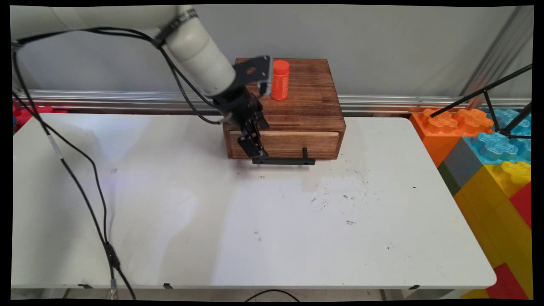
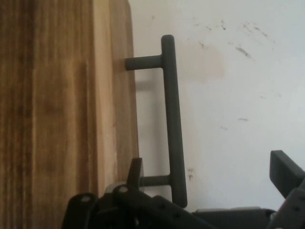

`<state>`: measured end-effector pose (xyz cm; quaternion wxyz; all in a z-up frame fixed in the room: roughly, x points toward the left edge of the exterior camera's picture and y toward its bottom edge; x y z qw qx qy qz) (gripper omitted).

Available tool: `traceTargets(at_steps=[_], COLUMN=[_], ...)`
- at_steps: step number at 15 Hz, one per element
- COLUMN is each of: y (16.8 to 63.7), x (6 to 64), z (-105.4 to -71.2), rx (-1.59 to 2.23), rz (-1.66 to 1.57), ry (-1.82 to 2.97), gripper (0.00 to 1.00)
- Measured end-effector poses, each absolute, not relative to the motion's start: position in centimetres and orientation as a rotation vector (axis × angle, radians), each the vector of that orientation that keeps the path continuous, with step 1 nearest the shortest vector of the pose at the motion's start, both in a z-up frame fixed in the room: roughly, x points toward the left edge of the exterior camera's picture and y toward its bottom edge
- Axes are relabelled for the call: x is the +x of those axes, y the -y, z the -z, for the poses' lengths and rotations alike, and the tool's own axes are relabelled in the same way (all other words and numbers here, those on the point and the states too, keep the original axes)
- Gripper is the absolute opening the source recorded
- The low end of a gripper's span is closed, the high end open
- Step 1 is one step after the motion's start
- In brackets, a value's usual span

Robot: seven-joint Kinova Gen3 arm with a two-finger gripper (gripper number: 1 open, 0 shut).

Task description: Open the drawer

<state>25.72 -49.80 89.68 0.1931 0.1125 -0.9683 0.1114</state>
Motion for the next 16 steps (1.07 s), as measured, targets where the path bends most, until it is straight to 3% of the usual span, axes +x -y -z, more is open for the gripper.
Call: traceTargets(at_steps=[9,16], y=[52.0,53.3], x=[21.8,19.1], z=[-83.7,-80.9], rx=[0.277,0.311], rz=[-0.282,-0.243], ry=[2.774,2.768], gripper=[1.0,1.0])
